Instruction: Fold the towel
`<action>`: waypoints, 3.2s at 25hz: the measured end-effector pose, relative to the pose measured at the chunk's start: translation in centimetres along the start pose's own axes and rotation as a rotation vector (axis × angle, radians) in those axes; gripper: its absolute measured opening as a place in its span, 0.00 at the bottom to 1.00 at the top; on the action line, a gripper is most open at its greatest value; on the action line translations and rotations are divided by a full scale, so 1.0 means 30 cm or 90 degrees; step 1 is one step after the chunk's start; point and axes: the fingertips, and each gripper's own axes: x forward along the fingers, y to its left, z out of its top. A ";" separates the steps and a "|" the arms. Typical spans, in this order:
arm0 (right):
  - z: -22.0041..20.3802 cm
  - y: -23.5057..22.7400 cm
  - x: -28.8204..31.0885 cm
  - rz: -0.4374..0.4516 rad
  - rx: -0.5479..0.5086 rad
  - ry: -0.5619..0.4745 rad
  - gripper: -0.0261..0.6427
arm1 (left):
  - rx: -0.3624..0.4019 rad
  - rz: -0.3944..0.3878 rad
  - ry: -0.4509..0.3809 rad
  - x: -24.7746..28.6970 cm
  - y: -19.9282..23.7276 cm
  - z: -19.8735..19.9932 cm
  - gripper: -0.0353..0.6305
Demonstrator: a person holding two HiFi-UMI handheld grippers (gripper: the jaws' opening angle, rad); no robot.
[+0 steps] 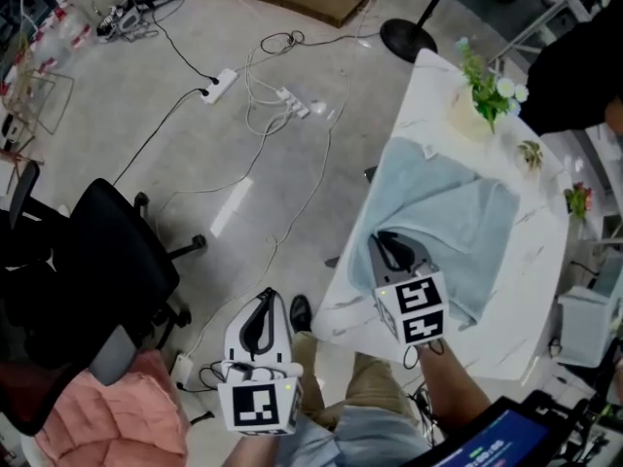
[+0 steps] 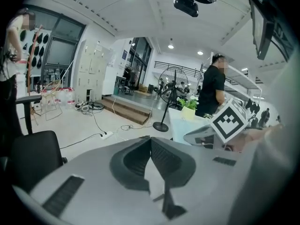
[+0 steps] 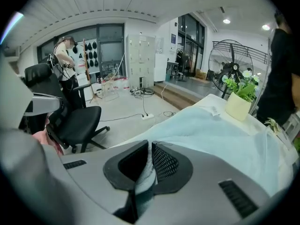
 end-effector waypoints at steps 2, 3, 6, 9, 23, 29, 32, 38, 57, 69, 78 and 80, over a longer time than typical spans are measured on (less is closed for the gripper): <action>0.002 0.008 0.008 0.017 -0.007 -0.001 0.12 | -0.002 -0.010 -0.004 0.011 -0.020 0.001 0.06; 0.003 0.019 0.008 0.034 -0.009 0.001 0.15 | -0.003 -0.014 -0.007 0.013 -0.030 0.007 0.06; 0.028 0.080 -0.022 0.093 -0.011 -0.002 0.38 | 0.001 -0.026 -0.019 0.004 -0.052 0.039 0.06; 0.090 0.137 -0.080 0.130 -0.020 -0.033 0.39 | 0.009 -0.036 -0.038 -0.004 -0.066 0.077 0.06; 0.132 -0.322 -0.454 -0.002 -0.057 -0.098 0.36 | 0.071 -0.175 -0.009 0.098 -0.453 0.067 0.17; -0.072 -0.551 -0.473 -0.023 -0.194 -0.028 0.34 | 0.080 -0.140 0.075 0.219 -0.527 -0.076 0.27; -0.131 -0.570 -0.449 0.047 -0.281 -0.015 0.35 | 0.078 -0.108 0.089 0.264 -0.531 -0.103 0.28; -0.209 -0.517 -0.375 0.183 -0.421 -0.024 0.37 | 0.094 -0.062 0.119 0.322 -0.554 -0.153 0.28; 0.226 -0.696 -0.452 -0.006 -0.265 -0.237 0.08 | 0.036 -0.039 0.061 0.181 -0.560 -0.006 0.08; 0.350 -0.637 -0.577 -0.035 -0.332 -0.175 0.08 | 0.027 -0.145 0.021 0.096 -0.636 0.080 0.08; 0.534 -0.580 -0.393 0.053 -0.400 -0.160 0.08 | -0.016 -0.130 0.014 0.049 -0.619 0.090 0.08; 0.533 -0.578 -0.320 0.079 -0.408 -0.147 0.08 | -0.029 -0.118 0.022 0.050 -0.601 0.071 0.08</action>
